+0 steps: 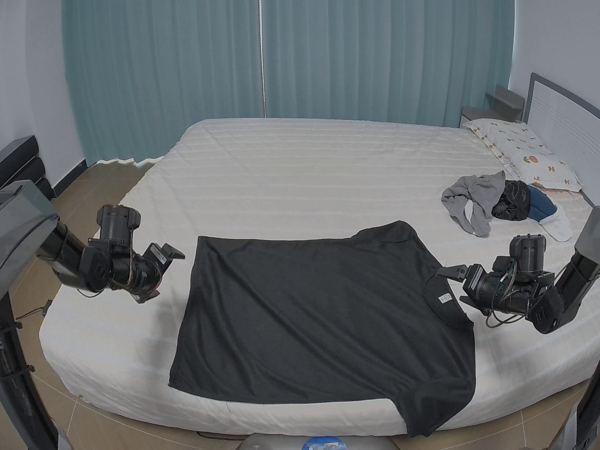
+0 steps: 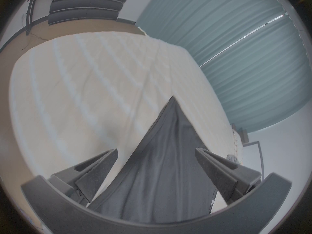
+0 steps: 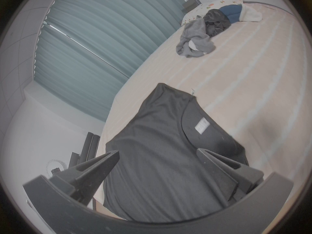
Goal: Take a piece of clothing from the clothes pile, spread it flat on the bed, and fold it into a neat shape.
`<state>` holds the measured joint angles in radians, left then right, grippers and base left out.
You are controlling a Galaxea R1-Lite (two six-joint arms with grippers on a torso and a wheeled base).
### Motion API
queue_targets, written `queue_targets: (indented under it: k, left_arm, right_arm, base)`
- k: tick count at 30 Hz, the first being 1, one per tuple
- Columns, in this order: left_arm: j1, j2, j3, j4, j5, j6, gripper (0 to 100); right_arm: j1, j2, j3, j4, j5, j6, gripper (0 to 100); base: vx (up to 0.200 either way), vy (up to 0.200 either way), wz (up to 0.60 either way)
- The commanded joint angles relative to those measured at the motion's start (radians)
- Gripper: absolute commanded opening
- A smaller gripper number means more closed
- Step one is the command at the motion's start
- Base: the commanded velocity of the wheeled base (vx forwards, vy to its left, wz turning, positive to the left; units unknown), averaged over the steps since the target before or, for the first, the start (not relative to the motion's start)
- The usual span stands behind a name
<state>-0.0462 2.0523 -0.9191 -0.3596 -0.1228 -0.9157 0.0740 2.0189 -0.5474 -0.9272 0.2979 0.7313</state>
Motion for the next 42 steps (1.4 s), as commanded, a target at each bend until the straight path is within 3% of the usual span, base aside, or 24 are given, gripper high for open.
queue_targets:
  k: [1, 7, 13, 21, 35, 38, 42]
  left_arm:
    - [-0.078, -0.227, 0.290, -0.045, -0.023, 0.001, 100]
    - [-0.093, -0.247, 0.424, -0.141, -0.021, 0.000, 100]
    - [-0.084, -0.189, 0.517, -0.292, -0.072, -0.009, 100]
    - [-0.092, -0.130, 0.510, -0.375, -0.072, -0.092, 100]
    - [-0.089, -0.086, 0.442, -0.377, -0.069, -0.086, 100]
    - [-0.061, -0.027, 0.356, -0.372, -0.072, -0.043, 100]
    - [0.005, 0.045, 0.349, -0.377, -0.080, 0.120, 100]
  right_arm:
    - [0.021, -0.108, 0.170, -0.004, 0.006, 0.010, 100]
    - [0.024, -0.095, 0.222, -0.004, 0.014, 0.011, 100]
    - [0.023, -0.085, 0.245, -0.004, 0.055, 0.011, 100]
    - [0.029, -0.078, 0.251, -0.004, 0.055, 0.007, 100]
    - [0.030, -0.078, 0.253, -0.004, 0.055, 0.002, 100]
    - [0.030, -0.071, 0.253, -0.004, 0.056, 0.002, 100]
    - [0.036, -0.046, 0.253, -0.008, 0.053, 0.002, 100]
  base:
    - [-0.200, 0.000, 0.00]
    - [-0.200, 0.000, 0.00]
    - [0.000, 0.000, 0.00]
    - [0.000, -0.050, 0.00]
    - [0.000, -0.186, 0.00]
    - [0.000, 0.000, 0.00]
    - [0.000, 0.000, 0.00]
